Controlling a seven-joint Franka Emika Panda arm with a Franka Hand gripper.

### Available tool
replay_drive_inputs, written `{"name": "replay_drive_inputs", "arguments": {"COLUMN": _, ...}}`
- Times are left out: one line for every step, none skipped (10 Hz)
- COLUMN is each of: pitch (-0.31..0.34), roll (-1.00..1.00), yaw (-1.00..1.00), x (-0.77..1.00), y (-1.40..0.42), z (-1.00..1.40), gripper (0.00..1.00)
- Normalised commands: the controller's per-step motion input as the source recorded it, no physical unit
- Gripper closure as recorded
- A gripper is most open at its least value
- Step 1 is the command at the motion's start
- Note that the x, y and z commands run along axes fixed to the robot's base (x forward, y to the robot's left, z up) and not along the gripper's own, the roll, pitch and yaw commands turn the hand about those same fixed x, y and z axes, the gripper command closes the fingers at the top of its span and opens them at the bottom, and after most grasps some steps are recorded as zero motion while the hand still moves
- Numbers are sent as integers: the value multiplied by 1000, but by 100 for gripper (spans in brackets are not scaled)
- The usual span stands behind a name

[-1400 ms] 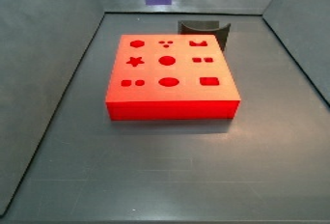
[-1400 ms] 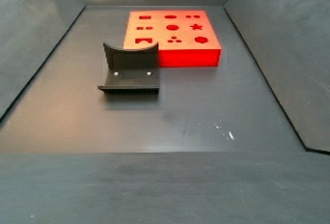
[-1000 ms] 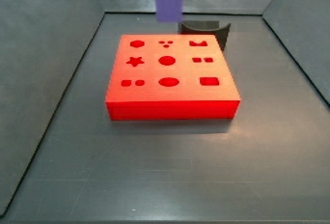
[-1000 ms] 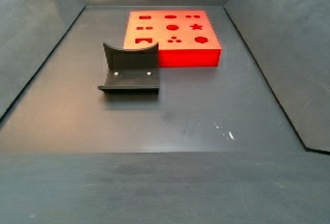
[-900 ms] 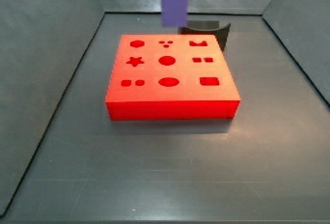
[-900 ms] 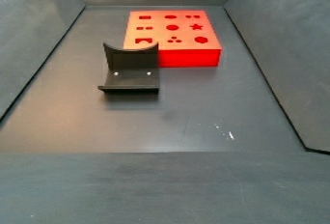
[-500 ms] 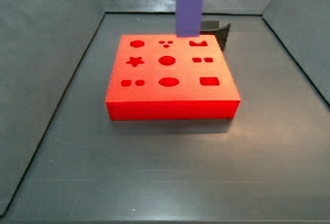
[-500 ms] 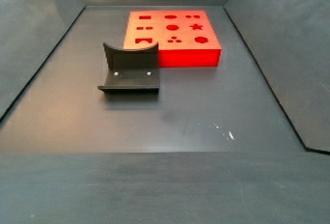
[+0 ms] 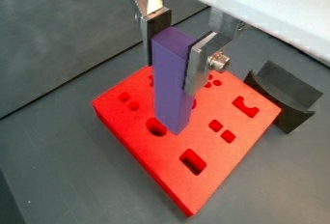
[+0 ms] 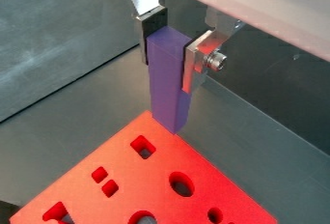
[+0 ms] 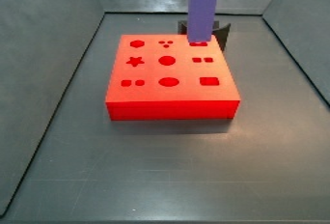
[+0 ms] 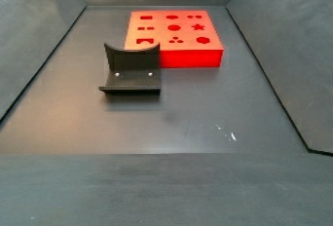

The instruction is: Insert the rectangle object.

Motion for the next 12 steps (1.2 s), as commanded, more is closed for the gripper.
{"name": "replay_drive_inputs", "arguments": {"pitch": 0, "roll": 130, "yaw": 0, "x": 226, "y": 0, "z": -180, "gripper": 100}}
{"name": "replay_drive_inputs", "arguments": {"pitch": 0, "roll": 170, "yaw": 0, "x": 169, "y": 0, "z": -251, "gripper": 100}}
{"name": "replay_drive_inputs", "arguments": {"pitch": 0, "roll": 179, "yaw": 0, "x": 229, "y": 0, "z": -260, "gripper": 100}}
{"name": "replay_drive_inputs", "arguments": {"pitch": 0, "roll": 166, "yaw": 0, "x": 229, "y": 0, "z": -251, "gripper": 100}}
{"name": "replay_drive_inputs", "arguments": {"pitch": 0, "roll": 149, "yaw": 0, "x": 226, "y": 0, "z": -237, "gripper": 100}}
{"name": "replay_drive_inputs", "arguments": {"pitch": 0, "roll": 44, "yaw": 0, "x": 269, "y": 0, "z": -277, "gripper": 100}}
{"name": "replay_drive_inputs", "arguments": {"pitch": 0, "roll": 100, "yaw": 14, "x": 406, "y": 0, "z": -337, "gripper": 100}}
{"name": "replay_drive_inputs", "arguments": {"pitch": 0, "roll": 160, "yaw": 0, "x": 391, "y": 0, "z": -323, "gripper": 100}}
{"name": "replay_drive_inputs", "arguments": {"pitch": 3, "roll": 51, "yaw": 0, "x": 274, "y": 129, "z": -389, "gripper": 100}}
{"name": "replay_drive_inputs", "arguments": {"pitch": 107, "roll": 0, "yaw": 0, "x": 277, "y": 214, "z": -389, "gripper": 100}}
{"name": "replay_drive_inputs", "arguments": {"pitch": 113, "roll": 0, "yaw": 0, "x": 266, "y": 234, "z": -366, "gripper": 100}}
{"name": "replay_drive_inputs", "arguments": {"pitch": 97, "roll": -20, "yaw": 0, "x": 117, "y": 140, "z": -363, "gripper": 100}}
